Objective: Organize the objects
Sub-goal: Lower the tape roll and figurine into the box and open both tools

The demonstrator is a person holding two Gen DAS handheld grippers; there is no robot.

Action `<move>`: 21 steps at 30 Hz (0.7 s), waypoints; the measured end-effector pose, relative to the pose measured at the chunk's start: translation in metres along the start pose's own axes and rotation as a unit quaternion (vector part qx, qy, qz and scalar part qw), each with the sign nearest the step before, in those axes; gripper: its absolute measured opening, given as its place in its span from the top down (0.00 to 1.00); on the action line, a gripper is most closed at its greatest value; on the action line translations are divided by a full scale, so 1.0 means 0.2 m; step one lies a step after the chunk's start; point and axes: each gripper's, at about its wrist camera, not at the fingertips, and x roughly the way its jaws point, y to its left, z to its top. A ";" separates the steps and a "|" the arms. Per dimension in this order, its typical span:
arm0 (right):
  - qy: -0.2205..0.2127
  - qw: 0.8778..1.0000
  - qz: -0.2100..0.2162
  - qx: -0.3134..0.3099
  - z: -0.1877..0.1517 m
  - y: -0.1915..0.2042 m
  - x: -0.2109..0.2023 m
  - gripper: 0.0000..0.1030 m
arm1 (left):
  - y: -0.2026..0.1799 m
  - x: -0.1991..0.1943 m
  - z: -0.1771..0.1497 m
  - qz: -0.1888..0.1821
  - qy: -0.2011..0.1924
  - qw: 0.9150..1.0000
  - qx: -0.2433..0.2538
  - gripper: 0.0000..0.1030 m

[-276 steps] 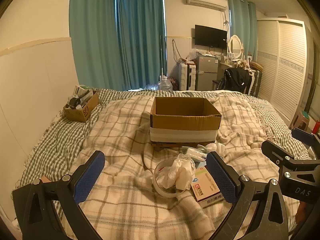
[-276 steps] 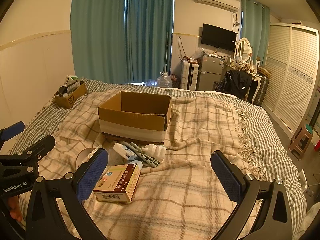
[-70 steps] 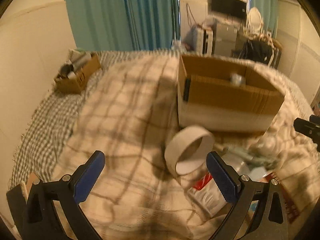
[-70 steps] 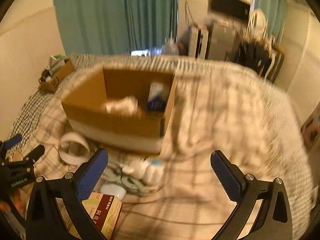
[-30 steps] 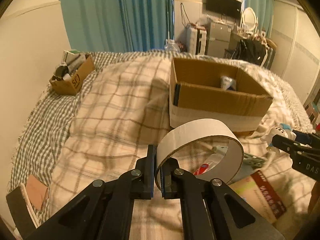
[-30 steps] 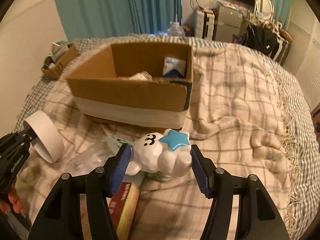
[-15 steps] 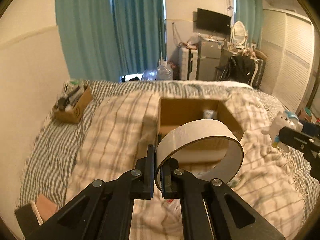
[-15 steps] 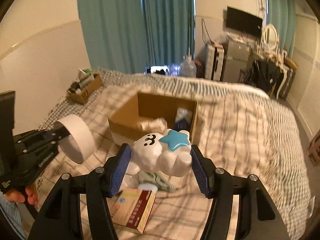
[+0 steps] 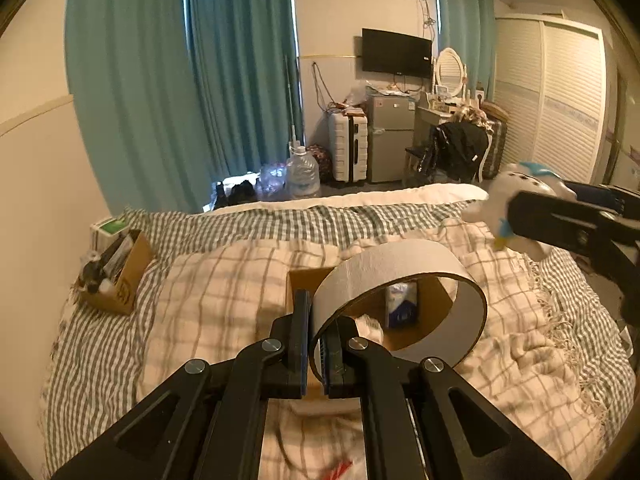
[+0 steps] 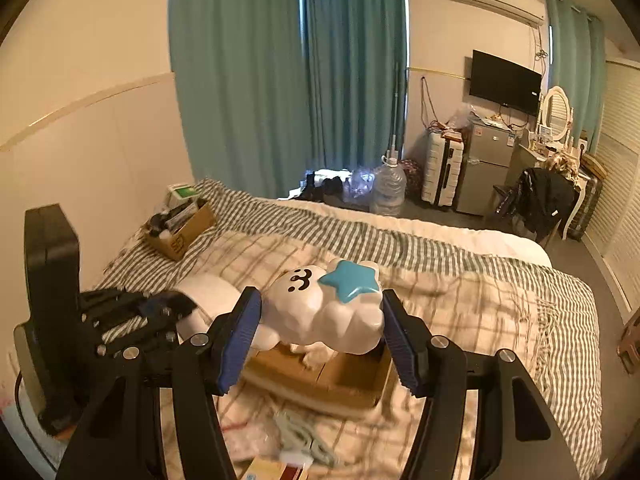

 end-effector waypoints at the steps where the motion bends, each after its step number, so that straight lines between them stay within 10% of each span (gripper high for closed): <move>1: 0.003 1.000 0.003 0.007 0.02 -0.03 0.07 0.42 | 0.00 0.05 0.01 0.001 0.003 1.000 0.000 0.96; 21: 0.111 0.989 0.038 0.089 -0.29 -0.38 0.85 0.41 | -0.06 0.75 -0.13 -0.019 0.114 0.993 -0.021 0.92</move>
